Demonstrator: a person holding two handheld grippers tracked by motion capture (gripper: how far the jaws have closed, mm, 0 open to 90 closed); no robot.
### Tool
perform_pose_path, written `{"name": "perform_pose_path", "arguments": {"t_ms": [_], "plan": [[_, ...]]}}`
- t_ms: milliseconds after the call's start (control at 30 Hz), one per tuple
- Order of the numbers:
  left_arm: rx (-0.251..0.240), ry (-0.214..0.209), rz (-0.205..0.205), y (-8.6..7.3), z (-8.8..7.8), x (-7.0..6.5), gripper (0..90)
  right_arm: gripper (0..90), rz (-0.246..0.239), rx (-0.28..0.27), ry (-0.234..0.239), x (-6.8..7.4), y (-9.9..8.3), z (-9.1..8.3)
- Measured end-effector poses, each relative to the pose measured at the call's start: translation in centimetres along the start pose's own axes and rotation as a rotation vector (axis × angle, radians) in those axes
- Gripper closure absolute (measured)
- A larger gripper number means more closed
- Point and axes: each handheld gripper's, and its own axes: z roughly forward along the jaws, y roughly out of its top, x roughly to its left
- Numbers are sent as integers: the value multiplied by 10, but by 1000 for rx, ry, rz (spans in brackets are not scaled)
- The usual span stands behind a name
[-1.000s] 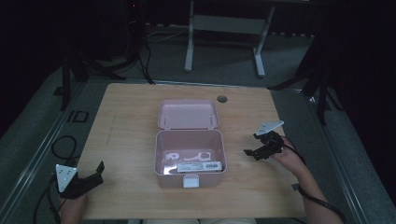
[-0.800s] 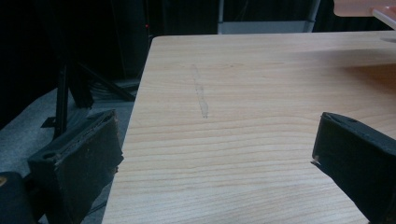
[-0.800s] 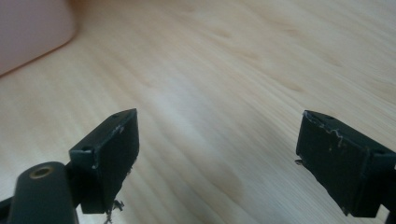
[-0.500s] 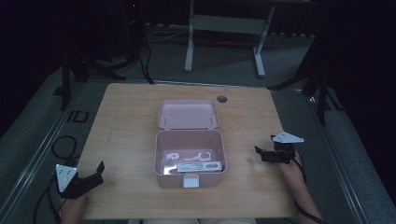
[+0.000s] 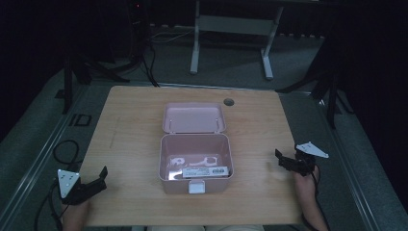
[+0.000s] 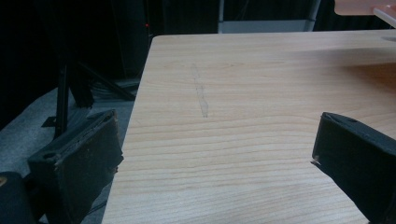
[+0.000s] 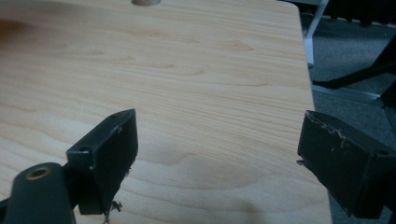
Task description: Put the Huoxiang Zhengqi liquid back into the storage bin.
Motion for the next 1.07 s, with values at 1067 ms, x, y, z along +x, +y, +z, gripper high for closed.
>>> {"name": "perform_pose_path", "arguments": {"t_ms": [1067], "plan": [[-5,-1,0,0,0,0,16,131,173,21,-89,-30,-15,-17]]}}
